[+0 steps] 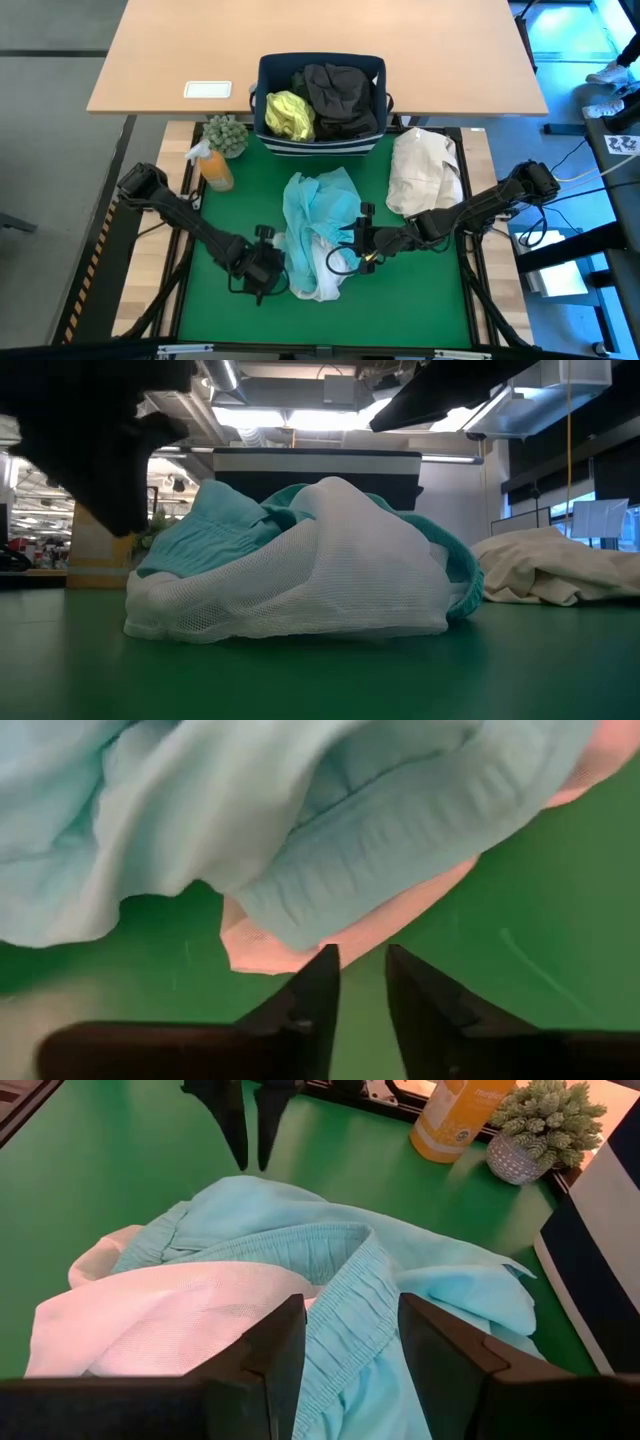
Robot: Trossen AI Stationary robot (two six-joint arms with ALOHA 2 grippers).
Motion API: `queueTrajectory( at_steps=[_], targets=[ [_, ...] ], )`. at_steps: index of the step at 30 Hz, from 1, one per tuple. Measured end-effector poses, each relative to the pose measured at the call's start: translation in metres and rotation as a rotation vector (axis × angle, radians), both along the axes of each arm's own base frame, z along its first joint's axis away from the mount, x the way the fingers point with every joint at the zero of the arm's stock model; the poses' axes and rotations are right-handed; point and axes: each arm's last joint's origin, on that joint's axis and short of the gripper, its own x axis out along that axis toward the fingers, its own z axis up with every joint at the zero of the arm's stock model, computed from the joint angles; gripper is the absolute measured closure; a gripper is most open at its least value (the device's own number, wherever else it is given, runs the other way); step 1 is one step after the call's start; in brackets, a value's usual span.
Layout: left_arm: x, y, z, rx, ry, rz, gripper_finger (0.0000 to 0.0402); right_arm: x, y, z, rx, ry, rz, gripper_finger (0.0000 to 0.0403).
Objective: Fold laundry
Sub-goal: Fold the blue shorts
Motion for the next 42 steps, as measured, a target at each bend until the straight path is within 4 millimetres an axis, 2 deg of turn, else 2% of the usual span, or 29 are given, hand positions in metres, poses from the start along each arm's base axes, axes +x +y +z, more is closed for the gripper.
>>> queueTrajectory(
  at_steps=[5,12,16,21,26,31,35,40,42],
  targets=[
    [0.002,0.004,-0.013,0.033,-0.068,-0.023,0.0257,0.0,0.0,0.0,0.0,0.0,0.0,0.0242],
    [-0.006,0.019,-0.033,0.096,-0.023,-0.048,0.0189,0.0,0.0,0.0,0.001,0.0,0.0,0.0242],
    [-0.005,0.02,-0.037,0.131,-0.055,-0.085,0.0167,0.0,0.0,0.0,0.001,0.0,0.0,0.0242],
    [0.005,0.021,-0.037,0.159,-0.151,-0.145,0.0164,0.0,0.0,0.0,0.001,0.0,0.0,0.0242],
    [0.013,0.024,-0.034,0.171,-0.194,-0.172,0.0182,0.0,0.0,0.0,0.001,0.0,0.0,0.0242],
    [0.017,0.028,-0.033,0.187,-0.217,-0.162,0.0224,0.0,0.0,0.0,0.001,0.0,0.0,0.0242],
    [0.019,0.031,-0.033,0.186,-0.224,-0.149,0.0281,0.0,0.0,0.0,0.001,0.0,0.001,0.0242],
    [0.021,0.034,-0.032,0.194,-0.239,-0.123,0.0381,0.0,0.0,0.0,-0.001,0.001,0.002,0.0242],
    [0.023,0.034,-0.03,0.216,-0.265,-0.107,0.0393,0.0,0.0,0.0,-0.001,0.0,0.002,0.0242]
  ],
)
